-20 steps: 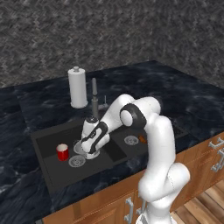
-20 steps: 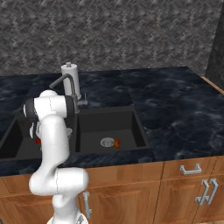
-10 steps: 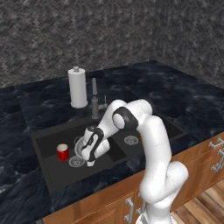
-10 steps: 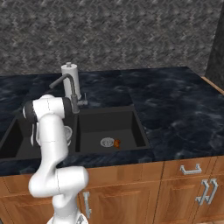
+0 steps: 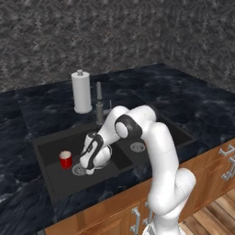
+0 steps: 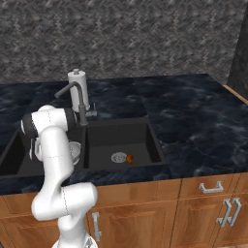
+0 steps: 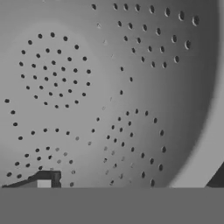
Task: Pick the colander and mug and place them in the sink. Then turn on the water.
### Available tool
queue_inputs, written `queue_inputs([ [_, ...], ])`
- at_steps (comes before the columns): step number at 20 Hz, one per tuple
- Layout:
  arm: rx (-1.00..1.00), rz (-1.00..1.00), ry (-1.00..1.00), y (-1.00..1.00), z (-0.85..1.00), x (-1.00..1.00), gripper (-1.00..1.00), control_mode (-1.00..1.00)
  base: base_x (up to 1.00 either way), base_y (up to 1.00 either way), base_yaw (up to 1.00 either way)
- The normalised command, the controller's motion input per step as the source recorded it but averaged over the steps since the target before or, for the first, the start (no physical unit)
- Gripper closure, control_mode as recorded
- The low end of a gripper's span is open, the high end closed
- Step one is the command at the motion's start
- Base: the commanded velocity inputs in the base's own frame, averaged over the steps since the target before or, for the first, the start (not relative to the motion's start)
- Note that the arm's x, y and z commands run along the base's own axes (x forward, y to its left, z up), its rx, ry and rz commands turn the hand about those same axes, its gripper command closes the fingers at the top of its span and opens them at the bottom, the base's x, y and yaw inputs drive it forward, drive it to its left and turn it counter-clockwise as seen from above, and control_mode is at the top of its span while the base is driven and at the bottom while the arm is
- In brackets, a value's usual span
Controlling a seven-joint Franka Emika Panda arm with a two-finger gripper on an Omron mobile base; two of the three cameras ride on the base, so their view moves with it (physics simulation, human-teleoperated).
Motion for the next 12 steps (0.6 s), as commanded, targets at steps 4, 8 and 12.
queue_inputs([
  [4,0.0,-0.19,0.0,0.67,0.13,-0.07,-1.0,-1.0,0.0,0.0,0.0],
  [8,0.01,-0.14,-0.02,0.47,0.4,-0.06,-1.0,-1.0,0.0,0.0,0.0],
  [12,0.01,-0.11,-0.07,0.16,0.25,-0.31,-1.0,-1.0,0.0,0.0,0.0],
])
